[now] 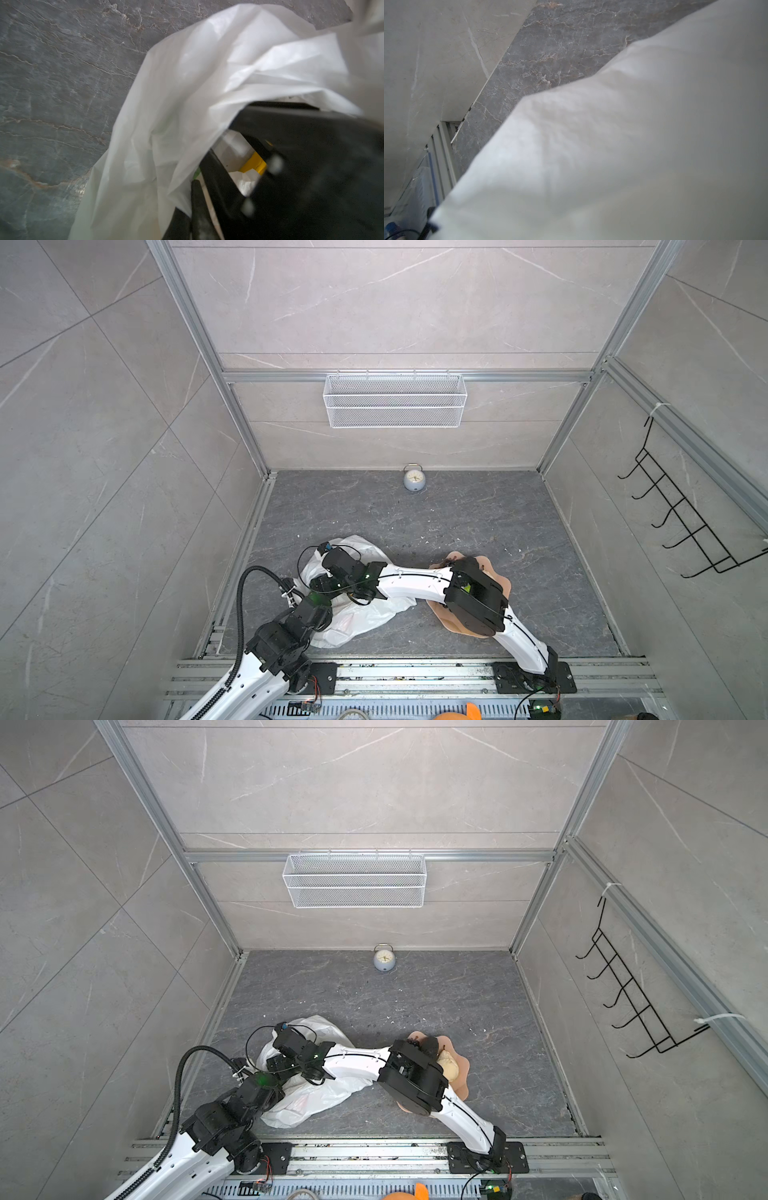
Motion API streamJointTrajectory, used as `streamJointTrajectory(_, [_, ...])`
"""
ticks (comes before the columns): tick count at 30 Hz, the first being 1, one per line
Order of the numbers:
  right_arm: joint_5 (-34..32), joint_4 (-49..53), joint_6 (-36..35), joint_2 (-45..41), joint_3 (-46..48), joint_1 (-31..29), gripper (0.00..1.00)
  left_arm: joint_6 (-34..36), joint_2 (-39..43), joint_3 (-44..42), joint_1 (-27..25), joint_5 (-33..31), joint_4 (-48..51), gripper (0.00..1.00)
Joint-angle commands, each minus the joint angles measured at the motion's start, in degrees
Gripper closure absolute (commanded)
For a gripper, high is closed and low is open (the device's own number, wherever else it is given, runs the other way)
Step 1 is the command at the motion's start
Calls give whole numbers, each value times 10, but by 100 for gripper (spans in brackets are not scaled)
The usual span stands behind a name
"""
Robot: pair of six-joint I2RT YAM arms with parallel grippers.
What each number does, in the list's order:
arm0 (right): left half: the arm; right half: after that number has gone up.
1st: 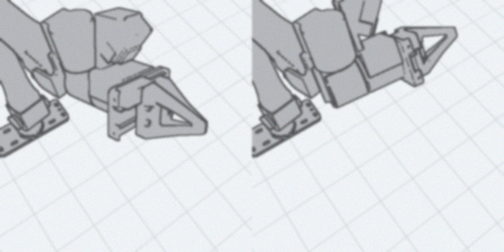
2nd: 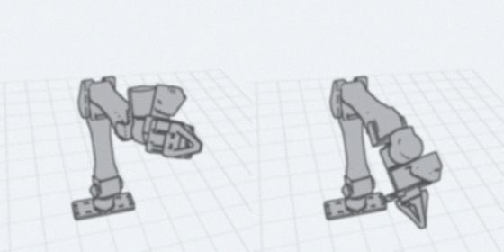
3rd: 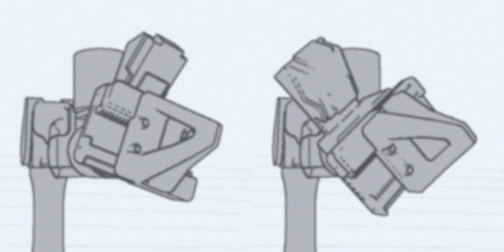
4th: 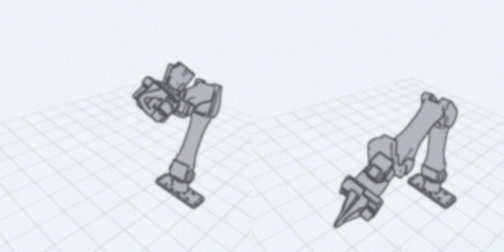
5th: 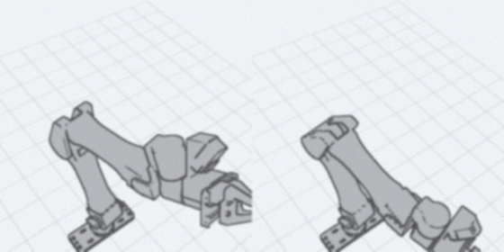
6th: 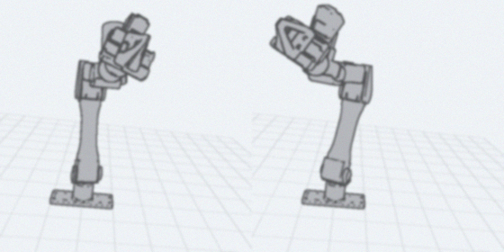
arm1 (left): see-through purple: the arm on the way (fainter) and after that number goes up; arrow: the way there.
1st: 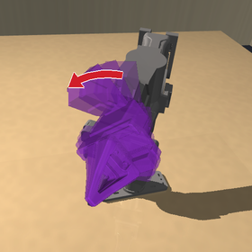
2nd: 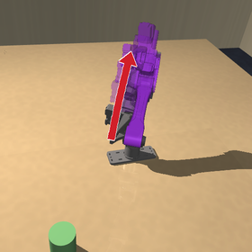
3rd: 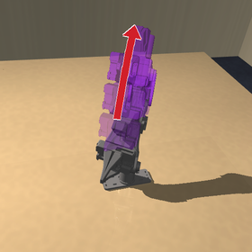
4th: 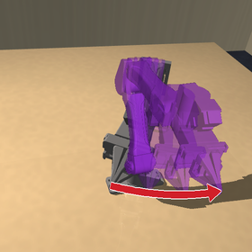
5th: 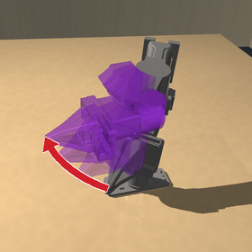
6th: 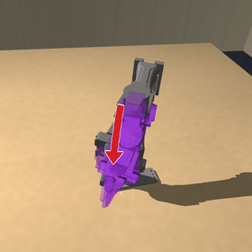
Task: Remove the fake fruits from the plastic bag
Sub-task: 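Reach the right gripper into the bag toward the bumpy green fruit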
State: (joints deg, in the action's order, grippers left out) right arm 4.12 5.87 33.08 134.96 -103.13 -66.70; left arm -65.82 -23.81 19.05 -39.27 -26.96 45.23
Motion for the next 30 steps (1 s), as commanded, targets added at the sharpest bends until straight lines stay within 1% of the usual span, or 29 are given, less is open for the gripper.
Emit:
streamJointTrajectory(1, [-22, 89, -31, 48, -50, -17, 24, -2, 9, -3, -1, -7, 3, 100])
streamJointTrajectory(5, [-62, 164, -32, 78, -105, -25, 24, -3, 15, -3, -1, -10, 5, 100])
streamJointTrajectory(7, [-93, 183, -27, 74, -105, -25, 25, -4, 16, -3, -1, -11, 6, 100])
streamJointTrajectory(9, [-120, 185, -19, 53, -80, -24, 29, -5, 15, -3, -1, -11, 7, 100])
streamJointTrajectory(13, [-170, 174, -8, -13, -10, -21, 34, -5, 7, -3, -2, -13, 5, 100])
streamJointTrajectory(16, [-180, 158, 1, -59, 43, -15, 35, -6, -7, 0, -1, -17, 4, 100])
streamJointTrajectory(18, [-170, 143, 3, -82, 66, -12, 35, -9, -16, 3, -2, -20, 7, 100])
streamJointTrajectory(22, [-143, 131, 1, -105, 80, -12, 33, -7, -38, 5, -1, -17, 0, 100])
streamJointTrajectory(26, [-77, 111, 12, -114, 83, -12, 29, -6, -49, 4, -1, -13, -4, 100])
streamJointTrajectory(28, [-27, 86, 12, -112, 85, -12, 28, -3, -41, -1, -1, -11, -14, 100])
streamJointTrajectory(30, [6, 82, 20, -101, 77, -12, 27, -1, -28, -8, -1, -5, -24, 100])
